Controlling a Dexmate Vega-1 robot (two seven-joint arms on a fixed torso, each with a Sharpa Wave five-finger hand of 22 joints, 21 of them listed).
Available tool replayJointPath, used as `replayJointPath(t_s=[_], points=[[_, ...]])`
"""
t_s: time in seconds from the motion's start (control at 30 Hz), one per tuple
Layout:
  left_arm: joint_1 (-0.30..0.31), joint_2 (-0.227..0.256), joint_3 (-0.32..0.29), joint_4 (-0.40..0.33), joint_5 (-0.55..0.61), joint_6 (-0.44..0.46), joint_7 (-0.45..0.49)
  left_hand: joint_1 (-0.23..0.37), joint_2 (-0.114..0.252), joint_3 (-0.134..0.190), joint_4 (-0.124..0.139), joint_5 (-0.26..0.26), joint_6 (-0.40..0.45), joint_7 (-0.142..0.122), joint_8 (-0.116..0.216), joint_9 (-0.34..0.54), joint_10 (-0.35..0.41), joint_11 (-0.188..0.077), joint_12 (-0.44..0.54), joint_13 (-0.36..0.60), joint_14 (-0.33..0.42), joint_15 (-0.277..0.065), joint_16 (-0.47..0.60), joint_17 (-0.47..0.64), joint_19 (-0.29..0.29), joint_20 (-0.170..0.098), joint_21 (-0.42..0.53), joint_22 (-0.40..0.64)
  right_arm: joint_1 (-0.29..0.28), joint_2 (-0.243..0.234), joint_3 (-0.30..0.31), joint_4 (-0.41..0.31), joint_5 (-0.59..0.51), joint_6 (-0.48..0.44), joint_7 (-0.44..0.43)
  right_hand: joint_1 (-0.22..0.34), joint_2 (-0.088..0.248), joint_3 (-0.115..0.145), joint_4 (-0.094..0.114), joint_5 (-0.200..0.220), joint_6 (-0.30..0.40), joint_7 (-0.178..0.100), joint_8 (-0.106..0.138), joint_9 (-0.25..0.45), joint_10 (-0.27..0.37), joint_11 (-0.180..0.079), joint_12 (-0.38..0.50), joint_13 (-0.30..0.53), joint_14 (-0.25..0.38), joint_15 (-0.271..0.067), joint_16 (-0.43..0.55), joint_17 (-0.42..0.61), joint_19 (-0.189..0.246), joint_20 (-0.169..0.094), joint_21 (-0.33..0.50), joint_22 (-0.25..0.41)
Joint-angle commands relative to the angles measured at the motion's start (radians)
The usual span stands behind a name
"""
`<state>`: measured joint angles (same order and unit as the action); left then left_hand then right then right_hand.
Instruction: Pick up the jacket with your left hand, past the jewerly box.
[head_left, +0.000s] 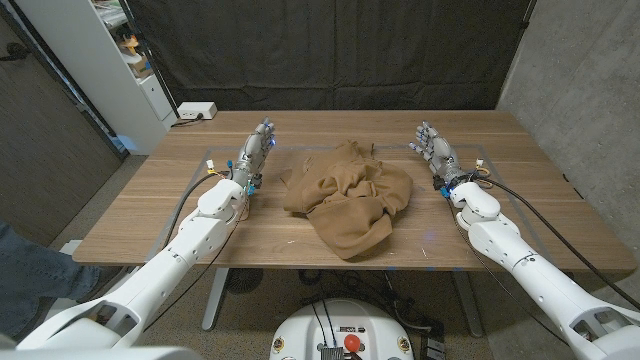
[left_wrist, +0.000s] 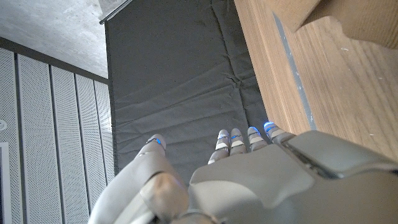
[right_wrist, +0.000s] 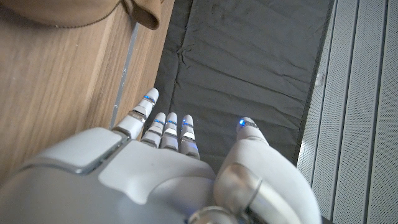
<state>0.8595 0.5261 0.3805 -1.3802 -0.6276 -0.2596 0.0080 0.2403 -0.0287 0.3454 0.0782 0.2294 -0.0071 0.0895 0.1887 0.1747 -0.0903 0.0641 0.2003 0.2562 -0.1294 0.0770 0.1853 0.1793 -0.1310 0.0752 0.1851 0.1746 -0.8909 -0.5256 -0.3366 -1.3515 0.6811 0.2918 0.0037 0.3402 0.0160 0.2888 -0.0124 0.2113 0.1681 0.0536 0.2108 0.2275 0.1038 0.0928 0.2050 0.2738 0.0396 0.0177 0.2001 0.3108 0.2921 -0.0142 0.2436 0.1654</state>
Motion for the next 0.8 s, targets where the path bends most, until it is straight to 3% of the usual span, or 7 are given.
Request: replayJointPath(t_s=[0.03,0.8], points=[[0.021,0.024,-0.003,-0.046,0.019,-0.007,0.006,0.010,0.005,0.009,-0.004,0.002,0.005,0.008,0.005,0.005,0.002,-0.003,0.007,0.000,0.003,0.004,0.007,0.002,-0.006,0.008,0.007,0.005,-0.010,0.000,0.009,0.003,0.006,0.005,-0.005,0.004,0.003,0.000,-0.002,0.002,0.008,-0.003,0.004,0.002,0.010,-0.003,0.004,-0.001,0.011,0.001,0.008,0.001,0.006,0.005,-0.001,0.005],[0.059,0.059,-0.015,-0.128,0.055,-0.056,0.005,0.019,0.015,0.012,-0.011,-0.003,0.014,0.006,0.005,0.004,0.009,-0.004,0.009,-0.012,0.010,0.005,0.007,0.001,-0.004,0.011,0.009,0.005,-0.021,0.003,0.005,-0.016,-0.002,-0.008,-0.036,0.001,0.006,-0.004,-0.003,0.001,0.017,-0.003,0.004,-0.004,0.018,-0.005,0.004,-0.010,0.020,0.002,0.011,-0.006,0.010,0.004,-0.008,0.005]])
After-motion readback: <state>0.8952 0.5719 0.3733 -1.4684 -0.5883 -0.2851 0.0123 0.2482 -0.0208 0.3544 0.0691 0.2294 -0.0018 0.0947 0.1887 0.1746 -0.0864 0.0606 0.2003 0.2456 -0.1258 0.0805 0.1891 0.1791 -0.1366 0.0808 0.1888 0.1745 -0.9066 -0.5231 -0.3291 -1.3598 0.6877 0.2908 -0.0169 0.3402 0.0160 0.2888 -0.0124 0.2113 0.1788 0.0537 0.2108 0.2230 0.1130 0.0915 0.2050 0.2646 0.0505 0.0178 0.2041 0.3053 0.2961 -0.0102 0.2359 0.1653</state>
